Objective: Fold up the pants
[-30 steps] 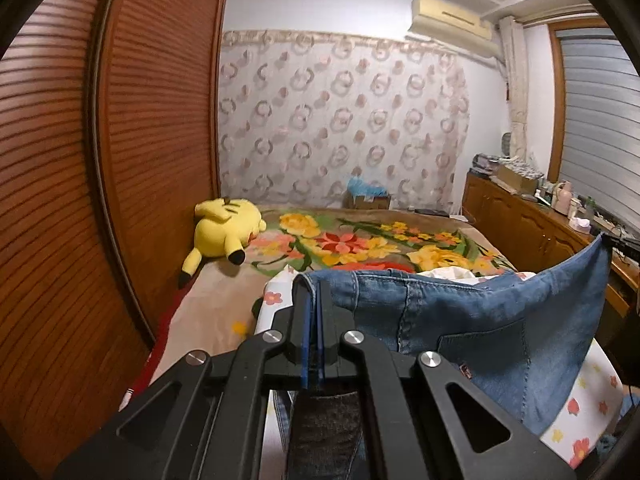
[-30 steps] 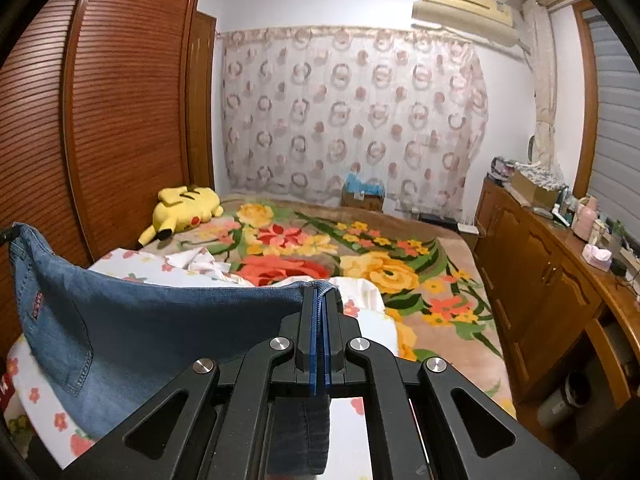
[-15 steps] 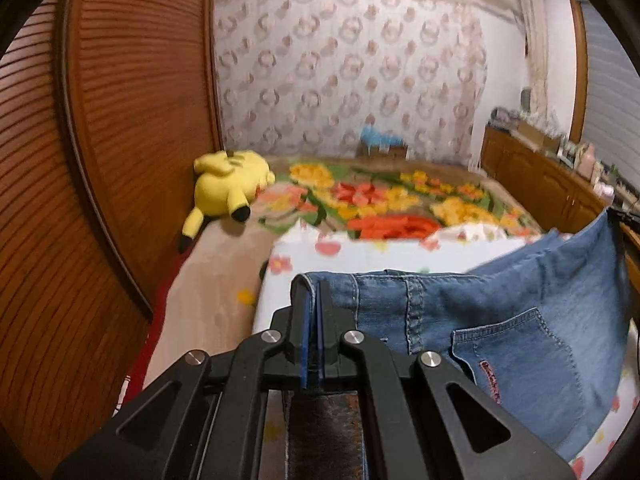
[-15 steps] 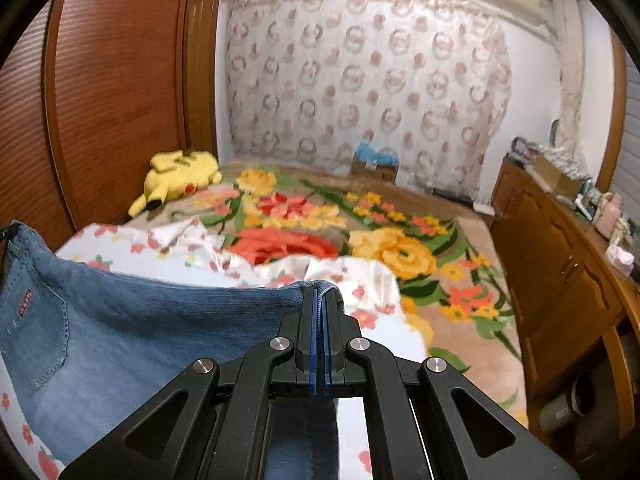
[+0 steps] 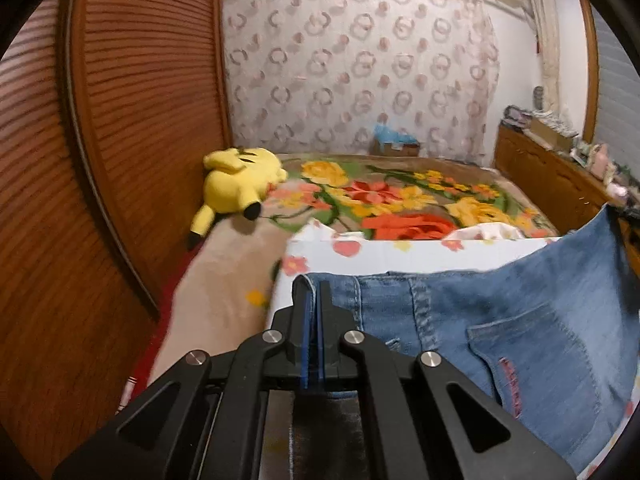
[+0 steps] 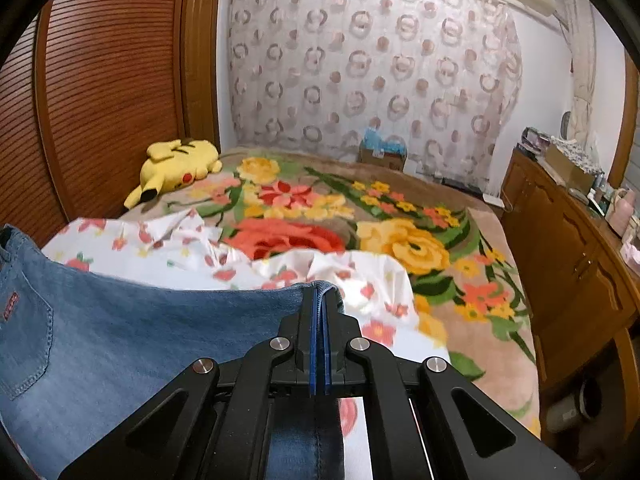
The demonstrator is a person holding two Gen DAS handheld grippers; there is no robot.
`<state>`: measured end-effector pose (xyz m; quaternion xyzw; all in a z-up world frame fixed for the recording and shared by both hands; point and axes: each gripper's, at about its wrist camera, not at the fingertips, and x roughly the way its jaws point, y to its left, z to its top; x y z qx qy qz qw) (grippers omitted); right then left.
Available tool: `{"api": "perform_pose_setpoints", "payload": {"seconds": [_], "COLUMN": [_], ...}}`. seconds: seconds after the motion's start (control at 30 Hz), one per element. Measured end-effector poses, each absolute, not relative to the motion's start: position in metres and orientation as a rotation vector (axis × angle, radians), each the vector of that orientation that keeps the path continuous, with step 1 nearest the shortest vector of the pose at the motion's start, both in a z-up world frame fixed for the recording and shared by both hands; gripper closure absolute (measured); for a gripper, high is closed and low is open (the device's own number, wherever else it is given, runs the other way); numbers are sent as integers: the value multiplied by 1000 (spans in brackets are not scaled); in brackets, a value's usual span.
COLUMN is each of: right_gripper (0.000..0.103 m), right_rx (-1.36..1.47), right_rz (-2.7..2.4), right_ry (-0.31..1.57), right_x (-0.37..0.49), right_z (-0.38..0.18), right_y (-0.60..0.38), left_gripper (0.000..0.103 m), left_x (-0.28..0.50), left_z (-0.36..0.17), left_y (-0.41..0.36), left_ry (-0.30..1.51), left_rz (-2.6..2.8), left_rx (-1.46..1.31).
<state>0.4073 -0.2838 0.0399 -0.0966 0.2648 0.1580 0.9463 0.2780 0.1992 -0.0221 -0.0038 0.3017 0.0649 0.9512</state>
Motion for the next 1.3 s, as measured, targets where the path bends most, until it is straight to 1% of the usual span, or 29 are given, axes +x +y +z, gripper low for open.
{"api": "perform_pose_setpoints", "payload": {"seconds": [0.2,0.27,0.37,0.43,0.47,0.5,0.53,0.57,0.6,0.63,0.67,0.7,0.73,0.77,0.83,1.1,1.3], "right_gripper": [102,101,101,101,101,100,99,98,95,93,87,83,75,67,64,64,64], "right_rx": [-215,-217,-191,-165,-158,-153,-149,-148,-149,-150,-148,-143,-135,-129,-125,-121,-113], "right_rz": [320,322,326,334,332,330,330,330,325,318,316,320,324,323,323,353,366], "right_ry": [577,615,641,645,647,647,643,639,635,631,628,626,624,623,620,608,625], "right_x": [443,447,449,446,444,442,439,435,432,428,422,417,412,406,394,339,308], "right_z": [30,19,20,26,28,30,32,35,36,35,35,35,36,37,38,38,32], "right_y": [-266,-262,-264,-269,-271,-273,-274,-276,-277,-277,-277,-279,-282,-284,-288,-297,-302], "left_gripper": [100,100,100,94,93,88,79,72,58,48,43,36,33,32,28,23,23], "left_x": [292,294,290,286,283,280,278,274,271,267,264,261,258,256,251,241,239], "left_z": [-31,-35,-33,-31,-29,-27,-25,-22,-19,-16,-14,-12,-10,-9,-7,-10,-11], "left_y": [208,205,202,201,201,200,199,197,197,196,196,196,193,191,183,117,69], "left_ry": [651,669,675,681,684,682,679,675,668,662,659,660,660,659,657,676,659], "left_rz": [160,153,138,128,124,121,119,119,116,108,98,86,75,68,41,-148,-237], "left_rx": [-6,3,3,3,5,10,15,20,24,24,21,19,18,20,29,52,48]}}
